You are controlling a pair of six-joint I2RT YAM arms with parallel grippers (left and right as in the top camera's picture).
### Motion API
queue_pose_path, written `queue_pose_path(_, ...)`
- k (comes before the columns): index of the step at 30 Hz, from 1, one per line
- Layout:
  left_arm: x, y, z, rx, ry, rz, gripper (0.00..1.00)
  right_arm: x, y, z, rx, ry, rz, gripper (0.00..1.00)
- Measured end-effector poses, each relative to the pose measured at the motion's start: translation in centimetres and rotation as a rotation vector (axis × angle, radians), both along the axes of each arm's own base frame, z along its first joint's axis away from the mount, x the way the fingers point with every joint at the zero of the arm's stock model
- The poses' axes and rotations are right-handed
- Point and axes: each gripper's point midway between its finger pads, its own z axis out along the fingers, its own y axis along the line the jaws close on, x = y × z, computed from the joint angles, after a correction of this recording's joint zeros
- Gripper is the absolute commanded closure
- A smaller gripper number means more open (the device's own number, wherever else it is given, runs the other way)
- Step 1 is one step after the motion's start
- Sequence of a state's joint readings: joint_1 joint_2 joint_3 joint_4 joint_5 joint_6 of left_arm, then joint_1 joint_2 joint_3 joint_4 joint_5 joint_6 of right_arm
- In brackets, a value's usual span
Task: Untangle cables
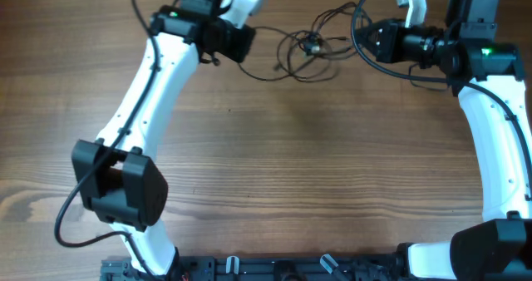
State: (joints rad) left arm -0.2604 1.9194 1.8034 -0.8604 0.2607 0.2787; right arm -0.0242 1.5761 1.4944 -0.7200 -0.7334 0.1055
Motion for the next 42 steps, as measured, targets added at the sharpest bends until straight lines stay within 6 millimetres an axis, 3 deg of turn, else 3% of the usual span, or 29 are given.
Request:
queue_pose_path(8,1.1,9.0,5.6,-0.024,-0.111,0.219,0.96,0.7,-3.3,-2.4,-0.169,0.057,-0.165,0.96)
queue_pose_path(13,0.6,12.0,8.2,-0.038,-0.164,0.290,0.96,0.4,-5.2,-3.8,-0.257,0.112,-0.250,0.96)
queue_pose_path(20,0.4,12.4,9.0,-0.051,-0.178,0.298,0.96,0.0,-7.5,-5.7,-0.363,0.178,-0.342,0.96)
queue_pose_path(23,0.2,12.3,9.3,-0.058,-0.184,0.293,0.96,0.1,-8.0,-7.5,-0.385,0.222,-0.357,0.95)
queue_pose_path(27,0.0,11.9,9.8,-0.080,-0.189,0.275,0.96,0.1,-8.0,-10.2,-0.393,0.296,-0.354,0.63)
queue_pose_path(29,-0.1,11.5,10.0,-0.097,-0.187,0.261,0.96,-0.1,-7.1,-11.2,-0.369,0.326,-0.319,0.32)
queue_pose_path(31,-0.2,11.3,10.0,-0.111,-0.185,0.251,0.96,-0.2,-6.1,-11.0,-0.348,0.323,-0.291,0.22)
queue_pose_path(34,-0.3,11.1,10.1,-0.125,-0.182,0.240,0.96,-0.4,-3.8,-10.7,-0.316,0.302,-0.209,0.18)
queue_pose_path(37,-0.4,10.7,10.2,-0.143,-0.176,0.225,0.96,-0.6,-0.3,-10.0,-0.271,0.265,-0.107,0.15)
queue_pose_path(39,-0.5,10.5,10.2,-0.152,-0.174,0.218,0.96,-0.7,2.2,-9.4,-0.239,0.232,-0.041,0.01)
queue_pose_path(42,-0.6,10.4,10.3,-0.160,-0.173,0.211,0.96,-1.1,5.4,-8.7,-0.201,0.197,0.032,0.00)
